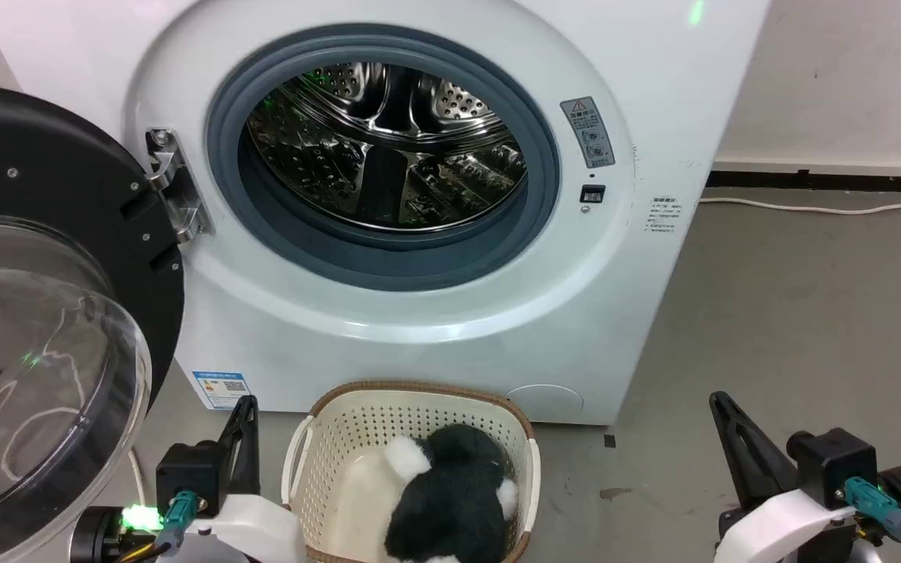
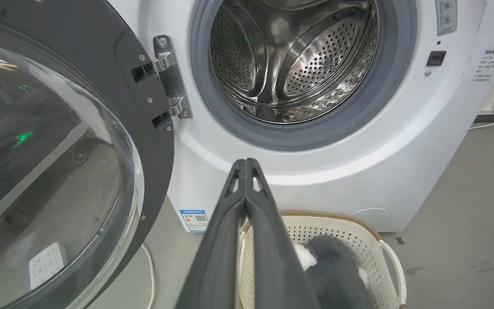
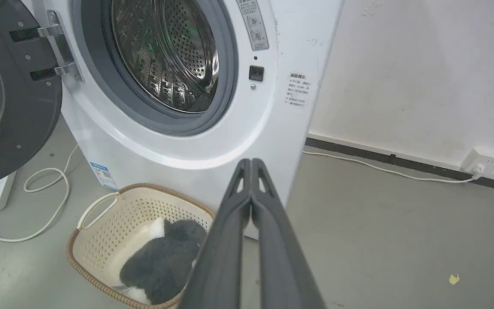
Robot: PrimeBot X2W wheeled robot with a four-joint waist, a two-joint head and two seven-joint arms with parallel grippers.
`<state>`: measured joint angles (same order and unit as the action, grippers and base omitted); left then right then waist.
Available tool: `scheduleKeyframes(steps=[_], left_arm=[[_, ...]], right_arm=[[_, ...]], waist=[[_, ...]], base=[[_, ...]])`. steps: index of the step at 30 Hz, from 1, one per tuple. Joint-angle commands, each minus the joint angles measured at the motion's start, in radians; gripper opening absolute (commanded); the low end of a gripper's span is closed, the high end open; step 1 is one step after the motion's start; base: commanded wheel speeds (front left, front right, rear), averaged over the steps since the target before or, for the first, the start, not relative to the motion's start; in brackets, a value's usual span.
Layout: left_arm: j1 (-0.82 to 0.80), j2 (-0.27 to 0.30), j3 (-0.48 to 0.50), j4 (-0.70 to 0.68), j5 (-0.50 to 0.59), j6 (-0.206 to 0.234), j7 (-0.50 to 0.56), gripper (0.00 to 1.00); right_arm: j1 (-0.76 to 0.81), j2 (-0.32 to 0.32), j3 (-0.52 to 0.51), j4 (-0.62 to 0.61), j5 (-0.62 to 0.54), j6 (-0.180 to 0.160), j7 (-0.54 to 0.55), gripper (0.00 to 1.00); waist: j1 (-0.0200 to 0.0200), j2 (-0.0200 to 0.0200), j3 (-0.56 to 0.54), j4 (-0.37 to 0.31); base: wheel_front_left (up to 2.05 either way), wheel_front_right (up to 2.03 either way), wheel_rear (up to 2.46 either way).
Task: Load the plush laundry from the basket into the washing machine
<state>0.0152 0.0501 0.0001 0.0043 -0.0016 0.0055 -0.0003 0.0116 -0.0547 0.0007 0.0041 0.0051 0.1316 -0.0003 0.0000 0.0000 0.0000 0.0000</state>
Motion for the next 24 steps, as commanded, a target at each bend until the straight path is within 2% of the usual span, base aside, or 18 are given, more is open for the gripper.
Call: scheduleKeyframes(steps=[1, 23, 24], left_arm=[[-0.015, 0.000, 0.000, -0.004, 0.002, -0.005, 0.000, 0.00], [-0.015, 0.000, 0.000, -0.004, 0.002, -0.005, 0.000, 0.00], [0.000, 0.000, 0.000, 0.000, 0.000, 0.000, 0.000, 1.00]], right_arm=[[-0.012, 0.005, -0.001, -0.004, -0.005, -0.001, 0.000, 0.00], [-0.012, 0.005, -0.001, -0.004, -0.005, -0.001, 0.000, 0.00], [0.000, 0.000, 0.000, 0.000, 0.000, 0.000, 0.000, 1.00]], waist=[[0.0000, 0.0000, 0.000, 0.000], [0.0000, 0.0000, 0.000, 0.000], [0.0000, 0.0000, 0.000, 0.000]], base=[[0.00, 0.00, 0.00], [0.00, 0.00, 0.00], [0.00, 0.00, 0.00]])
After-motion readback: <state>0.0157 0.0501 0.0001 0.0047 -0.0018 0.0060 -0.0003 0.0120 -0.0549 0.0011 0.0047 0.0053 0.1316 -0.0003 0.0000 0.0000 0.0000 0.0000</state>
